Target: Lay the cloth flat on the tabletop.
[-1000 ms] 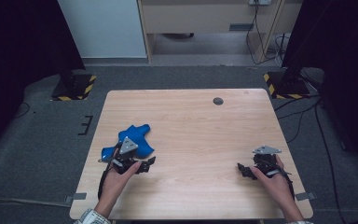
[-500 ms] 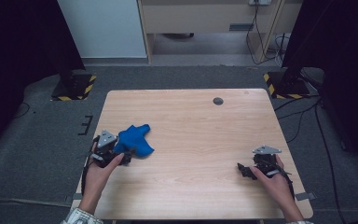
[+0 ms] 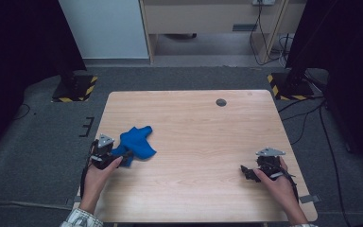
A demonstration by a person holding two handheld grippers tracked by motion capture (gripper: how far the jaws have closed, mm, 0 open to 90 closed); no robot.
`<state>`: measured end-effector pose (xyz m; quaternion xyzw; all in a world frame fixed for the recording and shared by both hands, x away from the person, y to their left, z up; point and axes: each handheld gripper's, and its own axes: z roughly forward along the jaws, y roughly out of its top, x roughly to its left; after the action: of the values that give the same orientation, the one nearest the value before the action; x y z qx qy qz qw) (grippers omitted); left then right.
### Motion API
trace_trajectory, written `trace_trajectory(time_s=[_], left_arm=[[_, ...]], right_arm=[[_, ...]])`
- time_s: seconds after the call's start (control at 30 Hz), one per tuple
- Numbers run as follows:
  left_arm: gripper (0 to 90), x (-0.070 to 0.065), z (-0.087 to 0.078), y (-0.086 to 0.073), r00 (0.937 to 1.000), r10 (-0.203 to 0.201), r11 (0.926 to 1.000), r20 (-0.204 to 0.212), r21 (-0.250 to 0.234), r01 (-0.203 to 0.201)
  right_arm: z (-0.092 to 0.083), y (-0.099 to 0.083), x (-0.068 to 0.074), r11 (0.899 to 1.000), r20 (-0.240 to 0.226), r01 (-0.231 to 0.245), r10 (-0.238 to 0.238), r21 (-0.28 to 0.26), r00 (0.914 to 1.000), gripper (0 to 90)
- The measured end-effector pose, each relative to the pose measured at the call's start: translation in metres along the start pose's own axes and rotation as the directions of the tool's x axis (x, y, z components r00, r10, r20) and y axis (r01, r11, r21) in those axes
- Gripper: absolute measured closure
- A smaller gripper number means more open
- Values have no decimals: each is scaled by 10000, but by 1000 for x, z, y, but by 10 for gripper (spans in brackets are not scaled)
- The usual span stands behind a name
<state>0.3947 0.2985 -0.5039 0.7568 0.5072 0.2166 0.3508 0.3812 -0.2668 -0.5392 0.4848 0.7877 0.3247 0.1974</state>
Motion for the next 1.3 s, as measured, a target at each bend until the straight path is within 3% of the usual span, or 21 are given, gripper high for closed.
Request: trace_trajectory(time_s=[0.13,0.23,0.5,0.6,0.73,0.8,0.9,1.13,1.3], left_arm=[[122,4,9,-6,9999,-122,9994,57,325,120],[221,8,10,-7,9991,-400,9989,135,257,397],[312,8,18,-12,9994,-269,9968,232,753,250],[473,9,16,-11,9987,-294,9969,417,735,263],[611,6,16,-11,9972,-180,9971,719,757,125],[700,5,16,-10,9968,-105,9975,794,709,49],[766,4,14,-8,9970,45,9984,772,567,-89],[784,2,1,-1,9961,-73,9995,875,-295,99],[785,-5,-7,6,9932,-160,9977,1155,-634,235]], right_arm=[[0,0,0,10000,-5,2,-2,8,10000,3],[0,0,0,10000,1,14,-14,-2,10000,3],[0,0,0,10000,-22,8,-8,32,10000,3],[0,0,0,10000,-23,9,-9,34,10000,3],[0,0,0,10000,-22,8,-8,35,10000,3],[0,0,0,10000,-22,6,-6,33,10000,3],[0,0,0,10000,-22,9,-9,35,10000,3],[0,0,0,10000,-22,9,-8,34,10000,3],[0,0,1,10000,-22,8,-8,32,10000,3]])
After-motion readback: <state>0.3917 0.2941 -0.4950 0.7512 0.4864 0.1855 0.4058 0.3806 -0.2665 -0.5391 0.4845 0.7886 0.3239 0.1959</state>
